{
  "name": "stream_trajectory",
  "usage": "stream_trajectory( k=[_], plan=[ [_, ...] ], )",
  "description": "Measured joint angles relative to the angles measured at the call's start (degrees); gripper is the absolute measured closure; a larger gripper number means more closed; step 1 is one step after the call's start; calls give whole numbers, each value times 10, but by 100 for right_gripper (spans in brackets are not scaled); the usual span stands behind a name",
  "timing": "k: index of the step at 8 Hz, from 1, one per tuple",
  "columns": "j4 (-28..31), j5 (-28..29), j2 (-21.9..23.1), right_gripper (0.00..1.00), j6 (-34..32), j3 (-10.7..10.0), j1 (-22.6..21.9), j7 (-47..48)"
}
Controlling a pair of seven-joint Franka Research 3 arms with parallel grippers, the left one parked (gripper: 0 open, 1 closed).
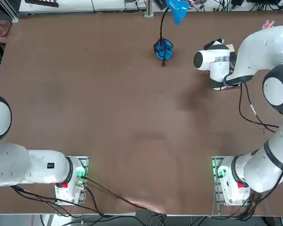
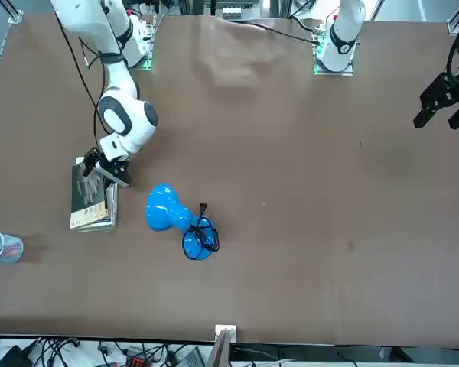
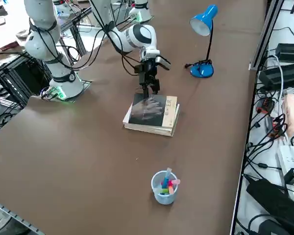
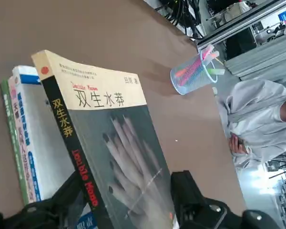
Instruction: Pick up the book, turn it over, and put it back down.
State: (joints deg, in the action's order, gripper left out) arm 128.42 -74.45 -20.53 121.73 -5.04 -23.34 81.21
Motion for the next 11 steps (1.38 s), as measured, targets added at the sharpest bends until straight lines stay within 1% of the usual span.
stream_trajectory(
  k=[1, 4, 9, 11],
  plan=[
    [-4, 1, 0, 0, 3, 0, 2, 5],
    [-17, 38, 0, 0, 11, 0, 5, 11],
    [-17, 42, -1, 0, 15, 0, 12, 50],
    [-18, 43, -2, 0, 28, 0, 18, 70]
  ],
)
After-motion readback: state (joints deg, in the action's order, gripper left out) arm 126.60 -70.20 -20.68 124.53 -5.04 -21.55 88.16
